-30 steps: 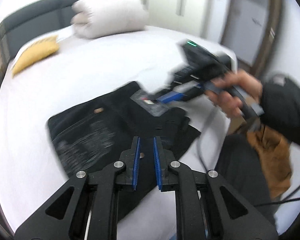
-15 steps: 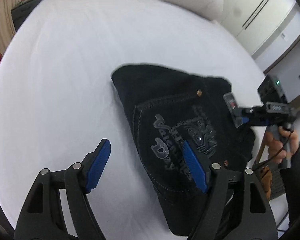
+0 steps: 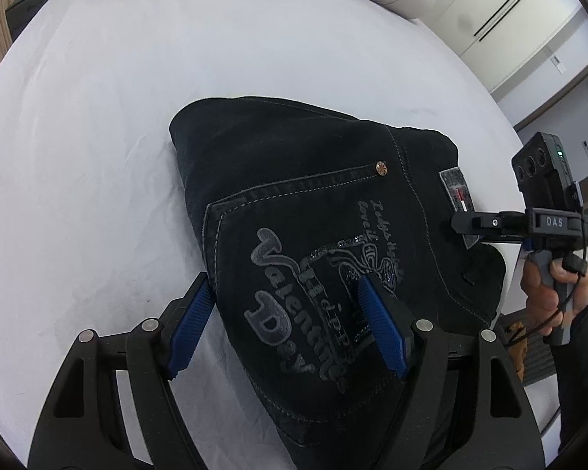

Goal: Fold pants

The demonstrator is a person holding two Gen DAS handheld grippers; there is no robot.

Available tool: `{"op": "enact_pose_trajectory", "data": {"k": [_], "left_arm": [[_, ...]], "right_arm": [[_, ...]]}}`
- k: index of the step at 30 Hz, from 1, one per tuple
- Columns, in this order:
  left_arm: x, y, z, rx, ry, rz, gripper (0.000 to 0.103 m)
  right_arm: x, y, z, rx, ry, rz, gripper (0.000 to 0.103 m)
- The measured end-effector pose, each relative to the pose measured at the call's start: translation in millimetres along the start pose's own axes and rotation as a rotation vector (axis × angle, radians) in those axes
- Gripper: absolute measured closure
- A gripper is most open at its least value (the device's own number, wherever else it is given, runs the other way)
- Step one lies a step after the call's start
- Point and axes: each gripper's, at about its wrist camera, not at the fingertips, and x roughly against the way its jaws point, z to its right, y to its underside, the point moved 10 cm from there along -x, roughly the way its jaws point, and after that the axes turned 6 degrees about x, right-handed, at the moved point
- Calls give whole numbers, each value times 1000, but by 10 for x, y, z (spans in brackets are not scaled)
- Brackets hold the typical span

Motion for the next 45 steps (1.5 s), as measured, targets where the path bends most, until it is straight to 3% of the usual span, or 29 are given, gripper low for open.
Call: {"op": "enact_pose_trajectory", "data": {"k": [8, 19, 27, 35, 40, 45], "left_arm": [[-86, 0, 22, -7, -7, -24, 32], [-106, -69, 102, -24, -8, -19, 69], [-10, -99, 88, 3, 18, 17, 82], [396, -182, -59, 41, 65, 78, 85], [776, -439, -370, 51, 52, 151, 85], [988, -845, -879, 45, -12, 203, 85]], "right_arm": [[11, 49, -29, 95, 145, -20, 59], [-4, 62, -211, 244, 382, 7, 71], [14, 90, -458, 375, 559, 61, 81], [127, 65, -823, 409, 545, 137, 84], [52, -141, -1154, 415, 459, 168, 85], [-294, -624, -1569, 409, 323, 182, 85]]}}
